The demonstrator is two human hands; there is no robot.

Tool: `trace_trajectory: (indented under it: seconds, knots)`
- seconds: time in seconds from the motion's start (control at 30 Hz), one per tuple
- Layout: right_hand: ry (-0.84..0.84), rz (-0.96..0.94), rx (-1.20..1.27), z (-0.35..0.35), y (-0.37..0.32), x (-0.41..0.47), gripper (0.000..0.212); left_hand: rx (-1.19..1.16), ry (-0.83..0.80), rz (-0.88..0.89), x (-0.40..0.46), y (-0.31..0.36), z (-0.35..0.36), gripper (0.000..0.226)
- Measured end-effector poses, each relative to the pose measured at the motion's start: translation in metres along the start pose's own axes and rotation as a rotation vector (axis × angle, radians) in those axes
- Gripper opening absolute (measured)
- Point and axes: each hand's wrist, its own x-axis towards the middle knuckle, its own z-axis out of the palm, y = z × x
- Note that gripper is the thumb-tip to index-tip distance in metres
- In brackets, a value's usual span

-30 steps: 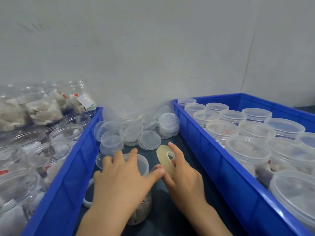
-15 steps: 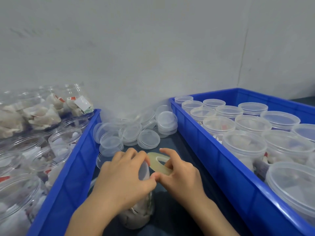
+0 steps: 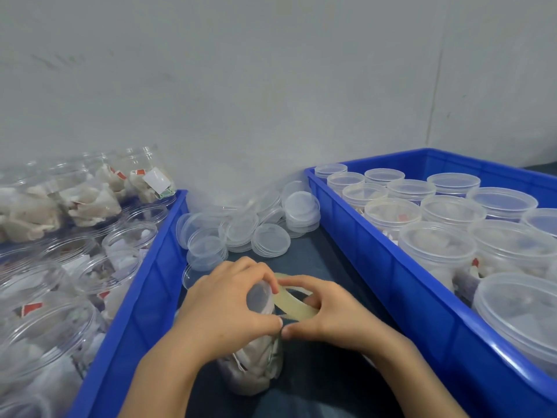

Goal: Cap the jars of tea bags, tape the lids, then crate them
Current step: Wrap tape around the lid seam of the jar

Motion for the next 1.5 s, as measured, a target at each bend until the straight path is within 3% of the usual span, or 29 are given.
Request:
trace_trajectory:
  seconds: [0.17,0.27,0.4,0.6,0.73,0.83,0.93,1.07,1.17,1.4,1.5]
  knots:
    - [0.423,-0.004,-0.349,0.006,-0.01,-0.004,0.057,-0.008,-0.011,0.014,0.0,-0.002,0.001,0.034]
    - [0.518,-0.041,-0.462,0.007,-0.015,-0.005,0.062,-0.021,-0.054,0.063,-0.001,0.002,-0.001,0.04]
    - [0.531,-0.026,-0.473,0.01,-0.018,-0.004,0.065,-0.095,-0.092,0.143,-0.002,0.012,-0.006,0.055]
    - [0.506,-0.048,-0.281,0.015,-0.017,0.0,0.069,-0.139,-0.029,0.123,-0.004,0.014,-0.004,0.055]
    - [0.495,-0.034,-0.155,0.011,-0.008,0.001,0.073,0.157,0.048,0.016,-0.003,0.011,0.005,0.09]
    - [0.476,-0.03,-0.168,0.004,-0.006,-0.002,0.076,0.317,-0.021,-0.211,0.0,0.015,0.006,0.08]
    - [0.406,-0.059,-0.215,-0.003,-0.008,-0.008,0.082,0.349,-0.112,-0.272,0.0,0.017,0.007,0.077]
    - [0.283,-0.071,-0.171,-0.001,-0.009,-0.015,0.082,0.285,-0.103,-0.221,0.0,0.019,0.006,0.062]
    - [0.247,-0.099,-0.176,0.004,-0.01,-0.015,0.071,0.334,-0.015,-0.149,-0.007,0.018,0.008,0.047]
    - [0.319,-0.132,-0.18,0.006,-0.009,-0.015,0.058,0.256,0.074,-0.061,-0.016,0.014,0.007,0.06]
    - [0.352,-0.142,-0.192,0.005,-0.009,-0.012,0.06,0.242,0.072,-0.057,-0.016,0.013,0.008,0.054]
